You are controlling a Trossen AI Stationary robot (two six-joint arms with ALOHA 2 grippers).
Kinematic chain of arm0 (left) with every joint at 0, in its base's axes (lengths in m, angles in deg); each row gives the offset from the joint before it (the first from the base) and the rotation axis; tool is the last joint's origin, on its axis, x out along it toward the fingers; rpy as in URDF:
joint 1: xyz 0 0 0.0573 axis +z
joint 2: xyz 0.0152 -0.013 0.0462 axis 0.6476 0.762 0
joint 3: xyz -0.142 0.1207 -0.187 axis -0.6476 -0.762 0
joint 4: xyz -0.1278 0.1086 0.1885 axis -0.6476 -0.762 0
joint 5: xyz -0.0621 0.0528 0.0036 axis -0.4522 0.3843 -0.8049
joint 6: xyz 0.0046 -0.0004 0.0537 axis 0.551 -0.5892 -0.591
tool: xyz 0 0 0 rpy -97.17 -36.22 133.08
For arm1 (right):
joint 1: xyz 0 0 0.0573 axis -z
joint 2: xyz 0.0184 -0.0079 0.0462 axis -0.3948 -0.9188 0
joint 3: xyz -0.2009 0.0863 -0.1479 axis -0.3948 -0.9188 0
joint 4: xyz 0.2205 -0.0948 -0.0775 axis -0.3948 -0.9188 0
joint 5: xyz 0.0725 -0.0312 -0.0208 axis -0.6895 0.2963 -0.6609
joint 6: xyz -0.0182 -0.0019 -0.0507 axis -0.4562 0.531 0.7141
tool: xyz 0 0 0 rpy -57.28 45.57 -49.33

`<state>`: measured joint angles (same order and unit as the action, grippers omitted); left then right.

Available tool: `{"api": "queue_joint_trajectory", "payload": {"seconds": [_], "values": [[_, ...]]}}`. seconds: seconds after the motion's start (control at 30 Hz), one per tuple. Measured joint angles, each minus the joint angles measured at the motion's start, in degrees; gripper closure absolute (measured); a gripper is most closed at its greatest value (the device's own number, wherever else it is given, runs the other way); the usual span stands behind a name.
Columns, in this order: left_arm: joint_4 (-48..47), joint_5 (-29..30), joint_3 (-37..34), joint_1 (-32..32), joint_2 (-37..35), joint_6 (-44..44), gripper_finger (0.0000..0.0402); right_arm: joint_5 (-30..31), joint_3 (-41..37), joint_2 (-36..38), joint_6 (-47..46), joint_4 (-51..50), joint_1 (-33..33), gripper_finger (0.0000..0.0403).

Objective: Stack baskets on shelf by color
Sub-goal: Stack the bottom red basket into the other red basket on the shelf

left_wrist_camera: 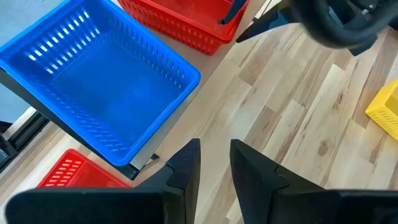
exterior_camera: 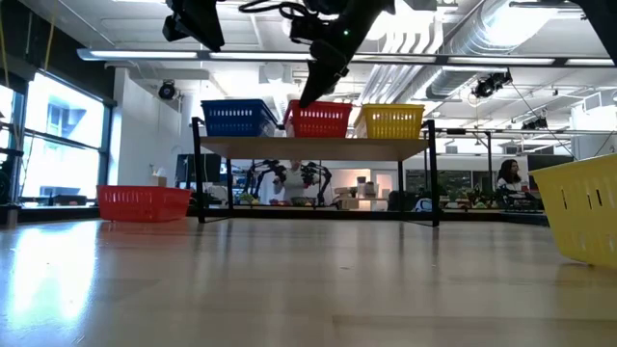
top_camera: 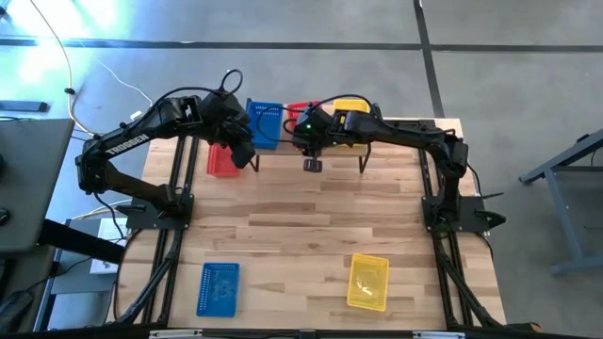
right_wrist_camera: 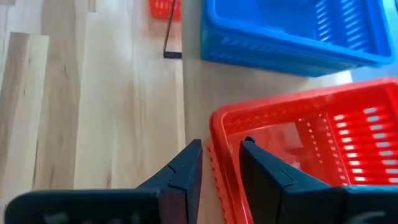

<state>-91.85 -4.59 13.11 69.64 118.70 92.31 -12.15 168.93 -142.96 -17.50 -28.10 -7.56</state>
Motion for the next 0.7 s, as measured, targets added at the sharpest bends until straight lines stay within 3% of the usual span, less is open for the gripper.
{"api": "queue_joint_trajectory", "payload": {"seconds": [0.7], "values": [[0.02, 0.17, 0.00, 0.02, 0.00, -0.04, 0.0324, -4.74, 0.00, -1.79, -1.03, 6.92, -0.01, 0.0309]]}}
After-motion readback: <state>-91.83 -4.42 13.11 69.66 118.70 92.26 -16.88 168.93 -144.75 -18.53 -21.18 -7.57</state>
